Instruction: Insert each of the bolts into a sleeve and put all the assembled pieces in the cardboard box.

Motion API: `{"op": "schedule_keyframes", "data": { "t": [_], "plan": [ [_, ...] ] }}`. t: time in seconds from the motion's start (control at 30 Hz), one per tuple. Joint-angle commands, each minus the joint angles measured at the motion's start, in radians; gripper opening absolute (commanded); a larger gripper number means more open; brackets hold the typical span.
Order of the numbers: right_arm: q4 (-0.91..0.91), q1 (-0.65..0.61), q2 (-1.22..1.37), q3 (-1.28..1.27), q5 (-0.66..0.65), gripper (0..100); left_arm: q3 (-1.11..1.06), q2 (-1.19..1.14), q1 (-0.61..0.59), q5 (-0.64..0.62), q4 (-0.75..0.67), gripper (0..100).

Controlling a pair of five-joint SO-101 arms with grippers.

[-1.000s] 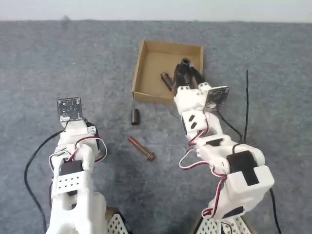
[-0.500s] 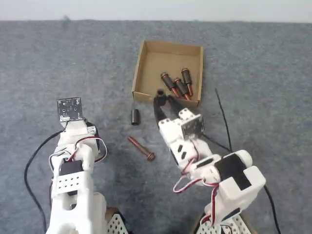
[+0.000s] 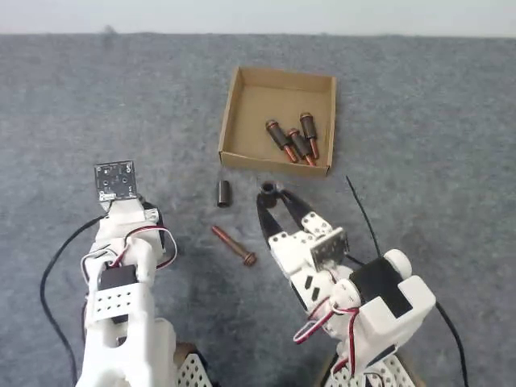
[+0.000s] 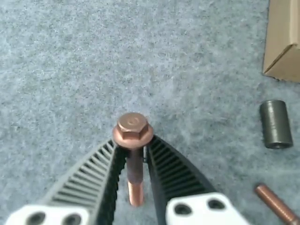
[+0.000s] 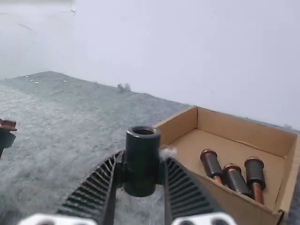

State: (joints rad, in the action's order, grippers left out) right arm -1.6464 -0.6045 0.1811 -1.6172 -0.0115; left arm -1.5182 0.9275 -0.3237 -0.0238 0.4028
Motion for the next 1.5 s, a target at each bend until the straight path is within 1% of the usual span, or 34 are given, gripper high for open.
{"op": "schedule_keyframes", "data": {
  "t": [0.0,0.13,0.53,0.63,0.8,0.93,1.0,1.07,1.13,1.23,1.27,1.37,1.47],
  "plan": [
    [-0.051,-0.002,-0.019,-0.041,-0.017,0.9,0.007,0.04,0.005,-0.003,-0.034,4],
    [-0.048,0.033,-0.018,-0.04,-0.015,0.9,0.007,0.04,0.005,-0.003,-0.034,4],
    [-0.045,0.038,-0.008,-0.037,-0.014,1.0,0.01,0.04,0.006,-0.003,-0.041,4],
    [-0.041,0.038,-0.007,-0.037,-0.012,1.0,-0.01,0.04,0.025,-0.006,-0.118,4],
    [0.025,0.038,-0.007,-0.037,-0.012,1.0,-0.035,0.041,0.063,-0.008,-0.296,4],
    [0.027,0.036,-0.007,-0.035,-0.011,1.0,-0.03,0.041,0.092,-0.008,-0.488,4],
    [0.028,0.035,-0.007,-0.035,-0.011,1.0,-0.028,0.041,0.126,-0.008,-0.578,4],
    [0.03,0.035,-0.007,-0.035,-0.011,1.0,0.002,0.041,0.163,-0.009,-0.626,4],
    [0.03,0.035,-0.007,-0.035,-0.011,1.0,0.059,0.041,0.196,-0.009,-0.609,4],
    [0.03,0.035,-0.007,-0.035,-0.011,1.0,0.159,0.041,0.238,-0.014,-0.514,4],
    [0.03,0.035,-0.007,-0.035,-0.011,1.0,0.189,0.041,0.255,-0.032,-0.479,4],
    [0.03,0.035,-0.007,-0.035,-0.011,1.0,0.272,0.041,0.301,-0.158,-0.382,4],
    [0.03,0.035,-0.007,-0.035,-0.011,1.0,0.34,0.041,0.353,-0.284,-0.315,4]
  ]
}}
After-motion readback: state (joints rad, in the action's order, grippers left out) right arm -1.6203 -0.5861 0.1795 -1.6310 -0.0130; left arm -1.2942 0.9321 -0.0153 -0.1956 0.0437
